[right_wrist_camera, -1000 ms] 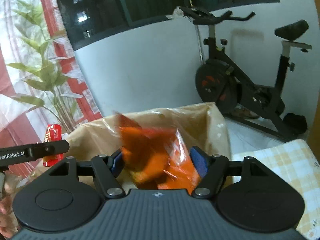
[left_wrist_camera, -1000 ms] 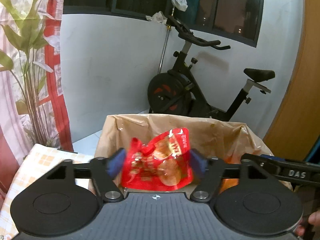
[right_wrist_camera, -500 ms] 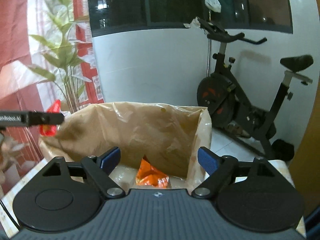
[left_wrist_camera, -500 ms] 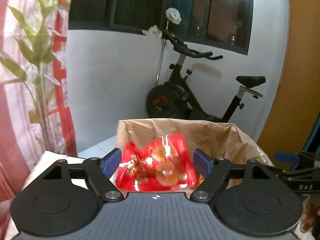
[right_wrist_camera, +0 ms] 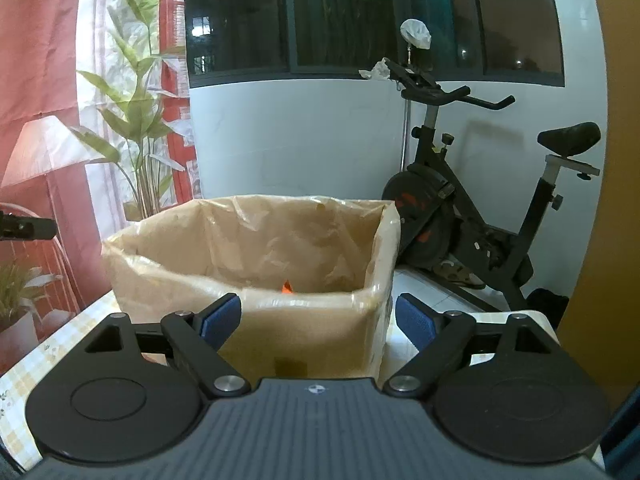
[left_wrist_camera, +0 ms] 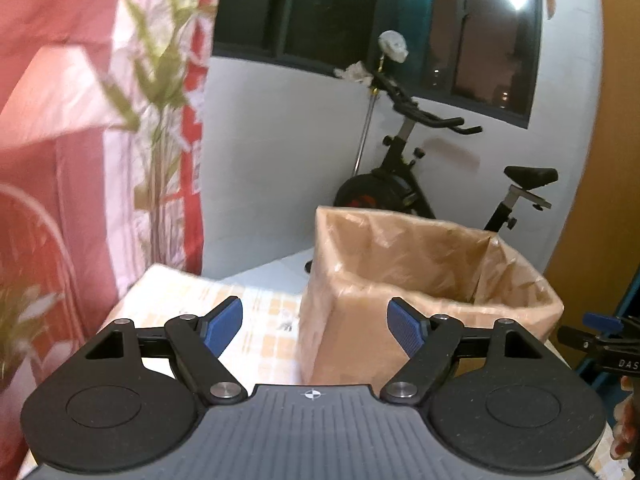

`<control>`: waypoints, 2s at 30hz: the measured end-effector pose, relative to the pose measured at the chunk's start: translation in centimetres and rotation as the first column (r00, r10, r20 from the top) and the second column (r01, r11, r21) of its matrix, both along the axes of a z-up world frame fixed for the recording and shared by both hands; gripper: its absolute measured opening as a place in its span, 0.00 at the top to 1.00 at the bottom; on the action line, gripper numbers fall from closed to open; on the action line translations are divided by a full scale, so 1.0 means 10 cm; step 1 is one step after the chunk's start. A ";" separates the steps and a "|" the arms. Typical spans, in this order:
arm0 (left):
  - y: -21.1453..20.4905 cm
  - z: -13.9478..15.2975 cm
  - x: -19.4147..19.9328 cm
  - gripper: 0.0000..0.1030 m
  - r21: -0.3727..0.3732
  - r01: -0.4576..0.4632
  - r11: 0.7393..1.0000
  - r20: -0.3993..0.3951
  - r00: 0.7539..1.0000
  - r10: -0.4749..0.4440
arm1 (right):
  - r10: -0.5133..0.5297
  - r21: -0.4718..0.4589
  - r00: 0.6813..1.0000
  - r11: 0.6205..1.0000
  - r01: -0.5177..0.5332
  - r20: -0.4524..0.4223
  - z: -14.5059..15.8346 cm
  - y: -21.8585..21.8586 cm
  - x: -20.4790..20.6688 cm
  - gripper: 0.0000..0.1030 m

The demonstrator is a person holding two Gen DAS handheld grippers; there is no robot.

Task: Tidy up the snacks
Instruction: 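Grasp the green chip bag with the left tool while the right tool grasps the pale green bag, then lift both bags over the paper bag and open both tools to drop them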

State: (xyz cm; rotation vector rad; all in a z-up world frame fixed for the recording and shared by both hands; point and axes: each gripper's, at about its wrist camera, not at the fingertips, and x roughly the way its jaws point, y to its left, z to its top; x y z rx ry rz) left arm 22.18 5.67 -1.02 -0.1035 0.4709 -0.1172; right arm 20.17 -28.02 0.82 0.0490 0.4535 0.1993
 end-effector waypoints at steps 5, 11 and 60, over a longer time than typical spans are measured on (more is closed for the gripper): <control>0.13 -0.24 -0.12 0.21 -0.009 -0.050 0.999 -0.062 0.997 0.050 | -0.002 -0.006 1.000 1.000 0.002 -0.025 -0.16 0.05 -0.14 0.16; 0.25 -0.56 -0.22 0.21 -0.070 -0.092 0.993 -0.159 0.984 0.080 | 0.012 -0.035 0.998 0.999 -0.015 -0.068 -0.38 0.13 -0.26 0.16; -0.15 -1.59 -0.03 0.07 -0.090 0.050 0.995 -0.420 0.904 -0.084 | 0.062 0.094 0.920 0.995 -0.027 -0.388 -0.82 0.62 -0.25 0.25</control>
